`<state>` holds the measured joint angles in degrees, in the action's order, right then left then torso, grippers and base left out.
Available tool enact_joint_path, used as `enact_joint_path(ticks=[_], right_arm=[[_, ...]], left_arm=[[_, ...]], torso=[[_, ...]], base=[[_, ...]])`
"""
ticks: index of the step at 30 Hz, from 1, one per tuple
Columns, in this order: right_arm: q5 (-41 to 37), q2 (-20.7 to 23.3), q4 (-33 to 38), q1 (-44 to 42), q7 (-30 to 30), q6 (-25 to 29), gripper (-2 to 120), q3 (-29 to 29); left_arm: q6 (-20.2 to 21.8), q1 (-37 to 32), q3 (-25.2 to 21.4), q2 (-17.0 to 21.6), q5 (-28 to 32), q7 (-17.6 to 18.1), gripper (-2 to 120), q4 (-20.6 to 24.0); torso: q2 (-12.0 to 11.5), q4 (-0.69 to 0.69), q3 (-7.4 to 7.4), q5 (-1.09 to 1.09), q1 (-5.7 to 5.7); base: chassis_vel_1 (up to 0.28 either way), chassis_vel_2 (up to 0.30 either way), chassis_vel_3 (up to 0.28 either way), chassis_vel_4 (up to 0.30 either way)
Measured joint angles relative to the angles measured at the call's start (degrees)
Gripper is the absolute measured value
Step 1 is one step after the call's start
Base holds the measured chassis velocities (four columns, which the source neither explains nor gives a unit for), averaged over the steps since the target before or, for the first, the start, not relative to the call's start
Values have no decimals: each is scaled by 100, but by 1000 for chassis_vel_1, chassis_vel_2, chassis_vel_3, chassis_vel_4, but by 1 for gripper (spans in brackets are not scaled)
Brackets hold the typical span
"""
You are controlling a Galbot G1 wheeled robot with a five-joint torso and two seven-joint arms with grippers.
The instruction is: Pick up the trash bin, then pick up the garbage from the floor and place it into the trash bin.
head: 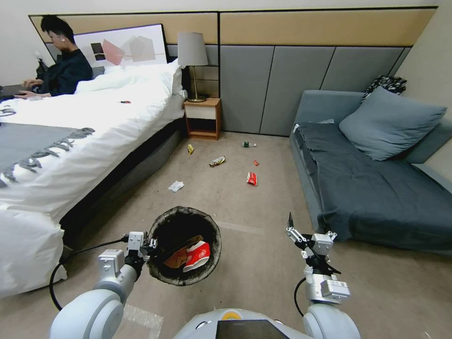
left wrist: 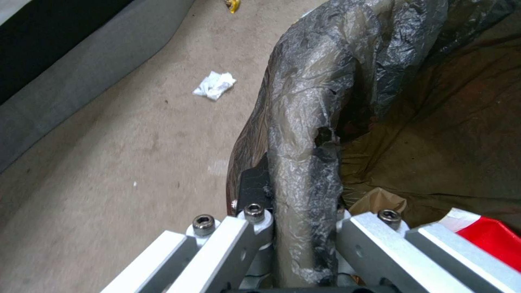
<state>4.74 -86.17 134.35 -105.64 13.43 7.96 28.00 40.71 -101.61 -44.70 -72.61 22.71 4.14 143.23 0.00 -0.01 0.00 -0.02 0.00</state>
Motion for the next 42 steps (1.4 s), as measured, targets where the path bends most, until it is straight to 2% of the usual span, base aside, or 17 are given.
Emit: enact_joint_path(ticks=[42], right_arm=[[126,-60,3,-7,23,21,100,-73]], left_arm=[[-32,80,-29,-17,-2,-29,2,0]], torso=[[0,1,0,1,-1]], base=[[-149,150,153,-150]])
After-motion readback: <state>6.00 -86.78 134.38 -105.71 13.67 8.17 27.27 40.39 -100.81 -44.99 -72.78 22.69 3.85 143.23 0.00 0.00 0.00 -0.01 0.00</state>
